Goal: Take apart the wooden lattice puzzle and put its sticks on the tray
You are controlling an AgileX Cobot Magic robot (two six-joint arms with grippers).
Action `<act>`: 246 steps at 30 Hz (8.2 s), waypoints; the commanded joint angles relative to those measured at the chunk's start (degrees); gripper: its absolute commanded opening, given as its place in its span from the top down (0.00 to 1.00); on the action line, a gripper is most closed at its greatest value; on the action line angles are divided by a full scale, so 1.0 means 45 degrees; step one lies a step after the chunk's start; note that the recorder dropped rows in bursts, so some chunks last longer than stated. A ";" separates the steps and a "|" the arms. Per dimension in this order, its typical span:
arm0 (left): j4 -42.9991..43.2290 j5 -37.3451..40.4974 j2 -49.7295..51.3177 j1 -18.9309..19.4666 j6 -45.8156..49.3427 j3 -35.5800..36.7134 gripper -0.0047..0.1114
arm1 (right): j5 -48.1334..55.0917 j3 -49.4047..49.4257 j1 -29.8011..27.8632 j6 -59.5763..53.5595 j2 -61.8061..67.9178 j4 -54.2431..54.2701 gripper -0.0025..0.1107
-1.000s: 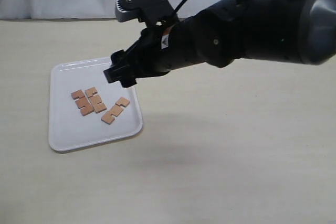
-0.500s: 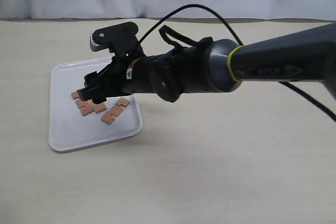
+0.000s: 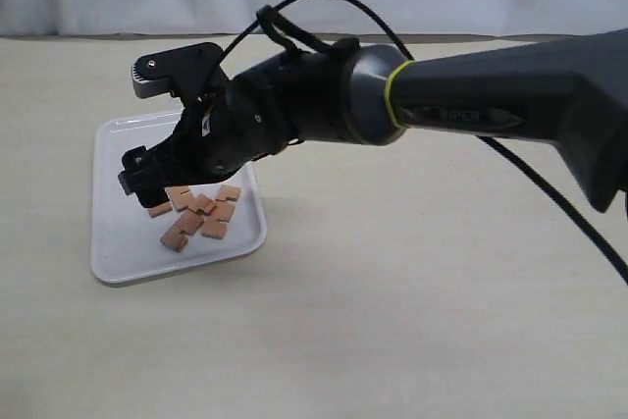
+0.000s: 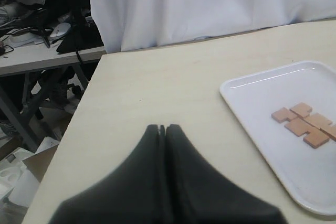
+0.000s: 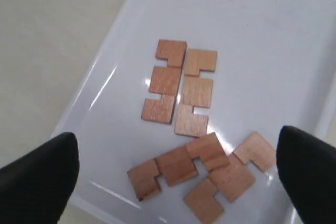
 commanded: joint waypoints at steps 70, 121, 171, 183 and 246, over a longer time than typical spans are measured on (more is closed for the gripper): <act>0.0002 -0.0166 -0.0020 -0.0027 -0.0036 0.0032 0.96 | -0.2633 1.3327 -1.0362 -0.1361 -1.8544 -0.1398 0.93; -0.0039 -0.0112 -0.0020 -0.0027 -0.0036 0.0032 0.96 | -0.4599 1.9616 -0.9617 -0.1415 -2.6973 0.2093 0.93; 0.0105 -0.0112 -0.0020 -0.0027 -0.0036 0.0032 0.96 | -0.0636 1.9616 -0.7259 -0.1672 -2.6973 -0.0523 0.93; 0.0105 -0.0112 -0.0020 -0.0027 -0.0036 0.0032 0.96 | -0.0636 1.9616 -0.7259 -0.1672 -2.6973 -0.0523 0.93; 0.0105 -0.0112 -0.0020 -0.0027 -0.0036 0.0032 0.96 | -0.0636 1.9616 -0.7259 -0.1672 -2.6973 -0.0523 0.93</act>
